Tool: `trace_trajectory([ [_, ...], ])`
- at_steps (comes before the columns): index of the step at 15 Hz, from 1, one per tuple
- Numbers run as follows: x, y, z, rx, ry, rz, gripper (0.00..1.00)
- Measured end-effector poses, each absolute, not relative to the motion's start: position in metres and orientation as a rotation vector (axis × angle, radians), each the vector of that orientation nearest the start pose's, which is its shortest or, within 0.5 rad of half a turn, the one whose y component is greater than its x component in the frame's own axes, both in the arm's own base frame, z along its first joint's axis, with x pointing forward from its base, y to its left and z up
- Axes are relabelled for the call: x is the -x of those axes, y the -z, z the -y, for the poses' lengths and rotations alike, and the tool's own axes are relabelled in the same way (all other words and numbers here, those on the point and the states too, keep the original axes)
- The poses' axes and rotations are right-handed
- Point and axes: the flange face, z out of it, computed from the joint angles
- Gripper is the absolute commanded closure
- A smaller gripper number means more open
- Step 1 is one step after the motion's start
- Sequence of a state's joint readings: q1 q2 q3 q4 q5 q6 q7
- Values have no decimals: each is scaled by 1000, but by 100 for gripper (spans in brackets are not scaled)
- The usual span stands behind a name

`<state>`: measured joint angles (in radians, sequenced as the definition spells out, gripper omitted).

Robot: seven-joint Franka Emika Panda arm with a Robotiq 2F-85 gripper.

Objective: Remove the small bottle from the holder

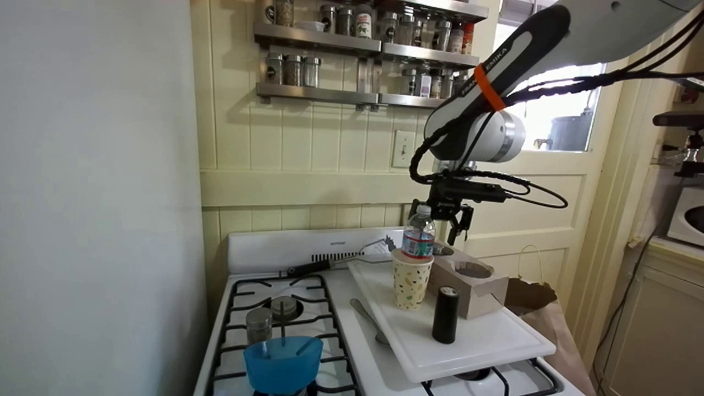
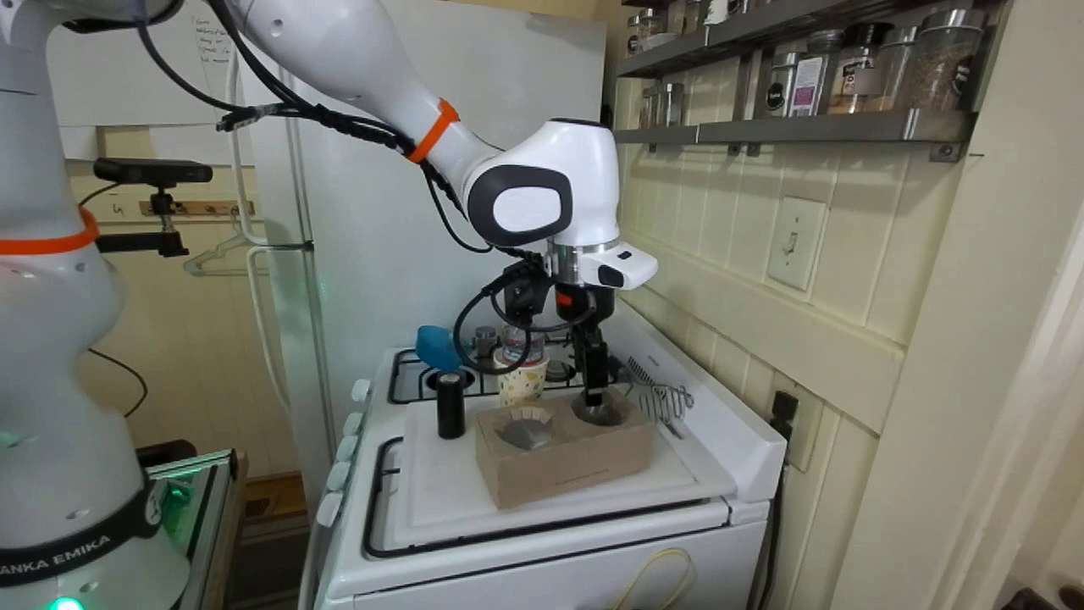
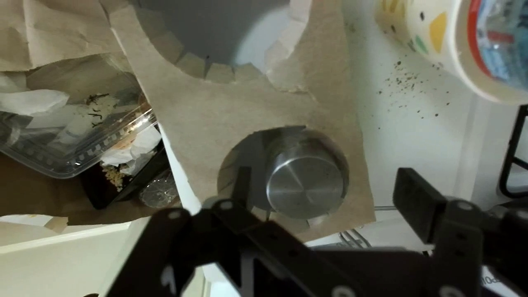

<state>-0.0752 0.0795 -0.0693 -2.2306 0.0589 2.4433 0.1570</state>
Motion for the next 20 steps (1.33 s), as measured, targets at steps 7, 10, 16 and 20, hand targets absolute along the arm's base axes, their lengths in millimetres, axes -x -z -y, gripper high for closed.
trace_trajectory([
  [7, -548, -338, 87, 3046, 273, -560, 31],
  [10, -548, -334, 87, 3048, 262, -561, 58],
  [16, -548, -332, 87, 3047, 255, -566, 75],
  [20, -549, -340, 88, 3042, 277, -576, 75],
])
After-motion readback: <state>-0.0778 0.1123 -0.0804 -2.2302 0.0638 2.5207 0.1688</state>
